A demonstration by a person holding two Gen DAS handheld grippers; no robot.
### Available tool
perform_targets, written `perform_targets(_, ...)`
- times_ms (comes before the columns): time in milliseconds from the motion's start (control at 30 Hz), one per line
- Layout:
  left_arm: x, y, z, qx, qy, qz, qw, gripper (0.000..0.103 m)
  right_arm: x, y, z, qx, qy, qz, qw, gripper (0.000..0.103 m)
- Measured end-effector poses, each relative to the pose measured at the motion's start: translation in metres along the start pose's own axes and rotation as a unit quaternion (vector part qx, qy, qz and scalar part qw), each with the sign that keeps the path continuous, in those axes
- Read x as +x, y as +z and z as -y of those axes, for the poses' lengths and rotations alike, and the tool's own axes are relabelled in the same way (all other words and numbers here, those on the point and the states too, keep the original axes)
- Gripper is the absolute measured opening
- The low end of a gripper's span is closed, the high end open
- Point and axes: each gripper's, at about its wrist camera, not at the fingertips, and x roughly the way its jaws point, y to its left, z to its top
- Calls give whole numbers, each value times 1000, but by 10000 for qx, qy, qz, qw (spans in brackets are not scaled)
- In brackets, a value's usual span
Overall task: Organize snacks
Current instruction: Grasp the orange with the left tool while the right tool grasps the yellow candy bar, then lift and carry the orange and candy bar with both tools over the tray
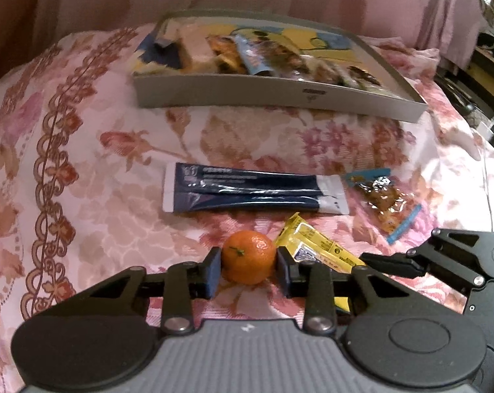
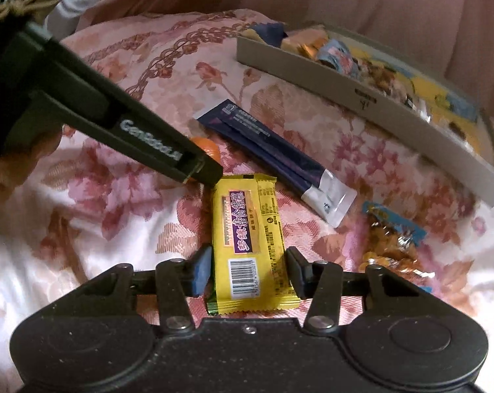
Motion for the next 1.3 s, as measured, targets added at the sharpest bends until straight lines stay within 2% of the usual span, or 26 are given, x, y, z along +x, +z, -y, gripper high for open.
perform_targets(200, -4, -1, 5, 101, -41, 117, 9999, 38, -7, -5, -23, -910, -722, 143, 9931, 50)
perform_targets(467, -10, 2, 0, -114, -92, 303, 9994, 38, -8, -6, -25, -1115, -1172, 225, 9866, 48)
perform_targets(667, -14, 3, -2, -305, -297, 415, 9982, 38, -4, -9, -27, -1254, -1262, 145, 9839, 46)
perform_targets(767, -15, 2, -1, -298, -341, 437, 9980, 38, -3, -8, -20, -937, -1052, 32, 9900, 45)
perform_targets(867, -15, 2, 1, -255, -317, 455, 9981, 38, -5, -8, -21, -986, -1155, 89, 9884, 45)
perform_targets(1000, -16, 3, -1, -306, -316, 502, 9978, 38, -6, -13, -32, -1583, -1529, 222, 9752, 45)
perform_targets(1133, -16, 3, -2, -342, -307, 526, 9976, 38, -5, -22, -44, -2307, -1938, 316, 9530, 45)
perform_targets(1233, -18, 4, -3, -389, -323, 585, 9970, 38, -8, -26, -46, -2599, -2173, 398, 9400, 45)
perform_targets(1300, -20, 6, -4, -428, -342, 637, 9965, 38, -11, -26, -43, -2616, -2309, 454, 9361, 45)
